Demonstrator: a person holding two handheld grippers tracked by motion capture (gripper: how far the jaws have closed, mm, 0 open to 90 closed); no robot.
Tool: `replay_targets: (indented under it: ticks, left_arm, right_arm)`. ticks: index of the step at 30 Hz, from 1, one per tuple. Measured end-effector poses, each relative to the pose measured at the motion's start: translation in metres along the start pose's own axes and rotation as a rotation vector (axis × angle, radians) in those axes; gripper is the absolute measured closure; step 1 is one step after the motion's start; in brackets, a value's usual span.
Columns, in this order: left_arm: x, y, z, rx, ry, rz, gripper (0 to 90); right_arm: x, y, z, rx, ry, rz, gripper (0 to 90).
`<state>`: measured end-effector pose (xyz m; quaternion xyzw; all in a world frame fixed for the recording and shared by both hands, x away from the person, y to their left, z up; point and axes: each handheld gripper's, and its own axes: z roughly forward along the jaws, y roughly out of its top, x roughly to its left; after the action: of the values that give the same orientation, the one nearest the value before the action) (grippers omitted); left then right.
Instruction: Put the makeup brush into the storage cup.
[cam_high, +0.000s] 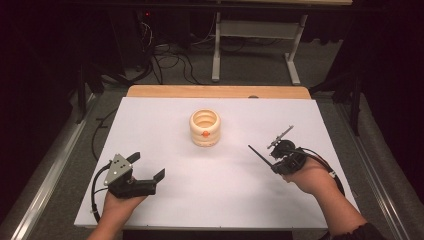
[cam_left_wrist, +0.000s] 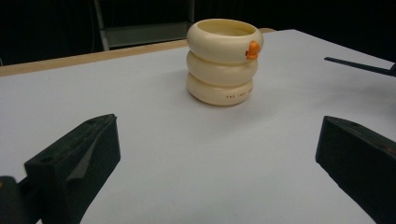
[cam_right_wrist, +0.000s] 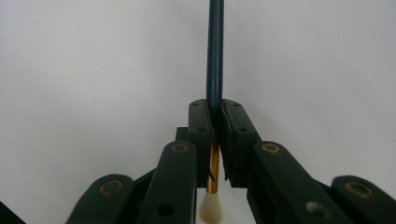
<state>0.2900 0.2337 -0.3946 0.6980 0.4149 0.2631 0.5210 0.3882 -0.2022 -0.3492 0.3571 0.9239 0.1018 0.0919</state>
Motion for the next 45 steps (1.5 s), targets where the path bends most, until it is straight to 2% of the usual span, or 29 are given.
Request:
replay_targets:
  ticks: [5, 13, 31, 33, 35, 37, 39, 42, 44, 45]
  left_arm:
    - [0.001, 0.0, 0.0, 0.0, 0.001, 0.0, 0.5]
    - [0.001, 0.0, 0.0, 0.0, 0.002, 0.003, 0.5]
    - [0.001, -0.001, 0.0, 0.001, -0.004, 0.01, 0.8]
    - [0.001, -0.001, 0.0, 0.001, -0.004, 0.009, 0.8]
    - [0.002, -0.001, 0.001, -0.004, -0.023, -0.03, 0.9]
    - [0.001, 0.001, 0.001, -0.01, -0.021, -0.046, 1.6]
    - [0.002, 0.005, 0.005, 0.001, -0.008, -0.042, 1.8]
    - [0.003, 0.014, 0.011, 0.02, 0.018, -0.014, 1.9]
    - [0.005, 0.021, 0.014, 0.021, 0.003, -0.015, 3.4]
    - [0.005, 0.023, 0.015, 0.016, 0.008, -0.014, 4.0]
  right_arm:
    - [0.011, 0.004, 0.003, 0.004, 0.016, -0.018, 85.7]
    - [0.028, 0.014, 0.011, 0.011, 0.038, -0.105, 85.7]
    - [0.063, 0.034, 0.021, 0.013, 0.081, -0.215, 85.6]
    - [0.066, 0.036, 0.022, 0.007, 0.082, -0.232, 85.6]
    - [0.067, 0.037, 0.022, 0.007, 0.082, -0.234, 85.6]
    - [0.067, 0.038, 0.022, 0.003, 0.087, -0.236, 85.6]
    - [0.067, 0.039, 0.021, 0.002, 0.089, -0.238, 85.6]
    - [0.067, 0.041, 0.019, 0.0, 0.088, -0.241, 85.7]
    - [0.066, 0.041, 0.018, -0.009, 0.094, -0.24, 85.6]
    - [0.066, 0.042, 0.018, -0.006, 0.093, -0.241, 85.6]
